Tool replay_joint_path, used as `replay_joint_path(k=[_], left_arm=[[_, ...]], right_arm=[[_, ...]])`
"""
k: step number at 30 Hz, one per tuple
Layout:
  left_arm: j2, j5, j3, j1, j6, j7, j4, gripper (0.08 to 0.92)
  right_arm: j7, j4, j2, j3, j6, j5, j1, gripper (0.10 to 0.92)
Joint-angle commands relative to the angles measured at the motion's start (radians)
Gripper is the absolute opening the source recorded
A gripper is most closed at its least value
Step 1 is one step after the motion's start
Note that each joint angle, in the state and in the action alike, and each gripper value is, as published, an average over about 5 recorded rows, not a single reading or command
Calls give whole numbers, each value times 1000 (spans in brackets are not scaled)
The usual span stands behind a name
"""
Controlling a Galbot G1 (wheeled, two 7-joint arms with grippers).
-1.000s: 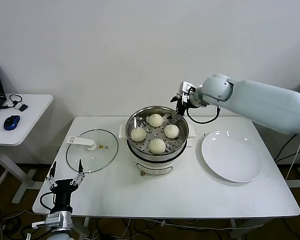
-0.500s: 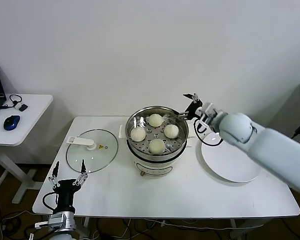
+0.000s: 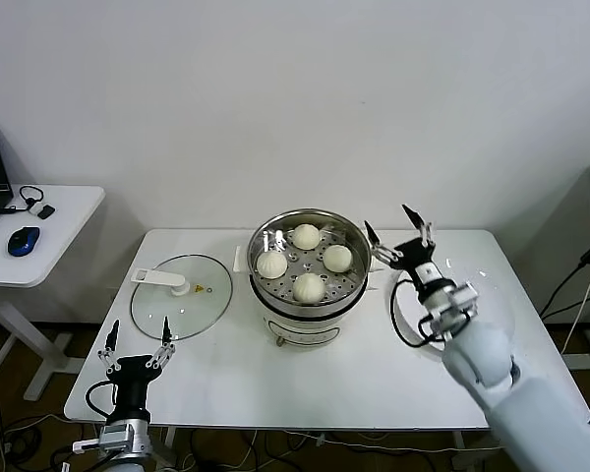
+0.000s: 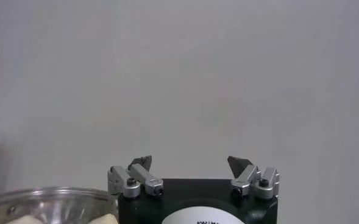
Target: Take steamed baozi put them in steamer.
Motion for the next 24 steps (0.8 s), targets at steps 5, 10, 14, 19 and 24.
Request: replay_joint_path(k=[5,10,14,19,24], left_arm=[[-22,14,3,13,-15,-16,6,823],[-26,9,7,13,-14,-22,0,823],[-27,9,14,12,-14,-24,-1,823],[-28,10,21,13,-15,-27,-4,823],[-28,9,21,14,-14,-27,-14,823]], right_arm=[[61,99,347,303,284,-122,-606,823],[84,96,369,267,329,-150,-653,823],[88,96,387,269,323,-178,-664,823],[88,98,393,273,313,-186,-661,823],[90,96,403,269,315,-193,-656,823]])
